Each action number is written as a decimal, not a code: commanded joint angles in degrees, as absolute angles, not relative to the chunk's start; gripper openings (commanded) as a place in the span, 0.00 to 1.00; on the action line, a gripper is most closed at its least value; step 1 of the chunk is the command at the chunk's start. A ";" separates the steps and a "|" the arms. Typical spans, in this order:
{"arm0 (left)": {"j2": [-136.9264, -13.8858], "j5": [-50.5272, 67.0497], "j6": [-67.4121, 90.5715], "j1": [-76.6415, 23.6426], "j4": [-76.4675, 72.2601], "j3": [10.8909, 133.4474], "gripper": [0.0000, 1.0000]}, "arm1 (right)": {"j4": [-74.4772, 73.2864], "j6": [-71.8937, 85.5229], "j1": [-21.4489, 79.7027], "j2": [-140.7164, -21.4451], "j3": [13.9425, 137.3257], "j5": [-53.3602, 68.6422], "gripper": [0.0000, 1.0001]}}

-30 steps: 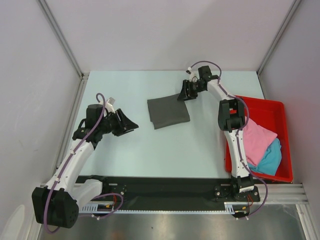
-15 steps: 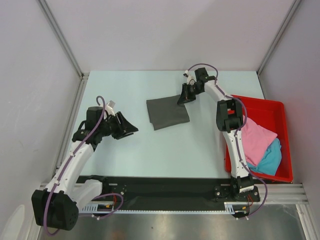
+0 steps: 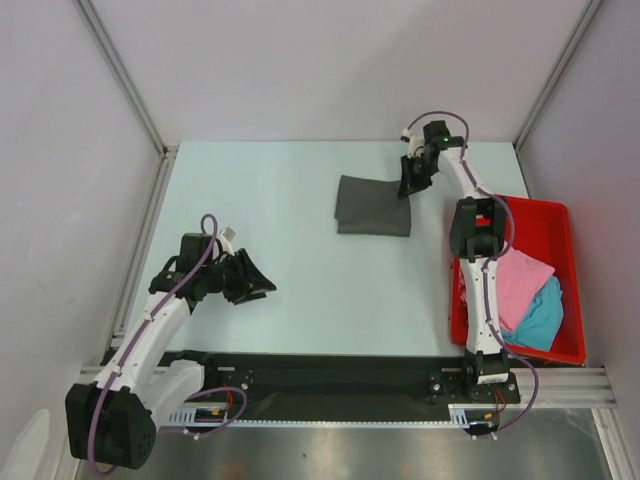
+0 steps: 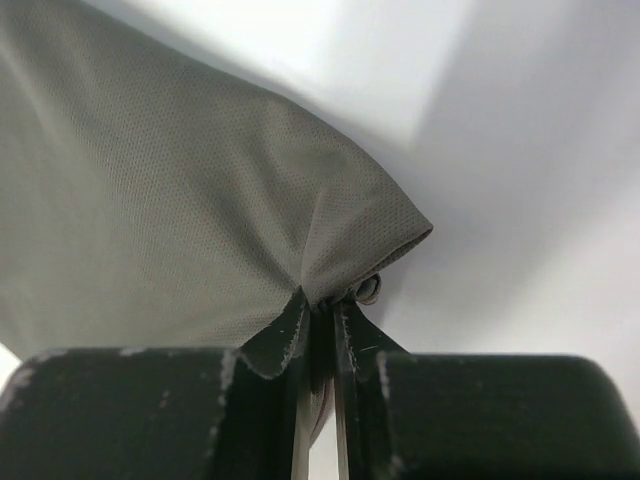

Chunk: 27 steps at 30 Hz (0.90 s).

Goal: Fold and stack the t-shirts
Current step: Neatly place the folded tshirt to the corner

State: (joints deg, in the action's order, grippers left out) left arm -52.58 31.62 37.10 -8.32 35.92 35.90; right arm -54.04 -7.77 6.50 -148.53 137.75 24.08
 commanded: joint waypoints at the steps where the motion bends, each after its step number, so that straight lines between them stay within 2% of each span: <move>1: -54.14 31.20 34.72 -9.40 36.83 34.98 0.47 | -56.95 -18.09 2.73 -144.14 142.03 18.20 0.00; 6: -57.39 31.64 34.45 -10.54 35.07 33.92 0.47 | -52.57 -23.63 0.44 -144.67 143.35 14.25 0.00; 16: -66.44 30.67 30.24 -13.80 36.82 42.01 0.47 | -35.71 -29.45 -3.60 -147.30 144.23 10.82 0.00; 27: -74.35 32.08 30.67 -13.71 37.61 47.02 0.47 | -29.36 -33.13 -8.87 -148.89 145.20 14.06 0.00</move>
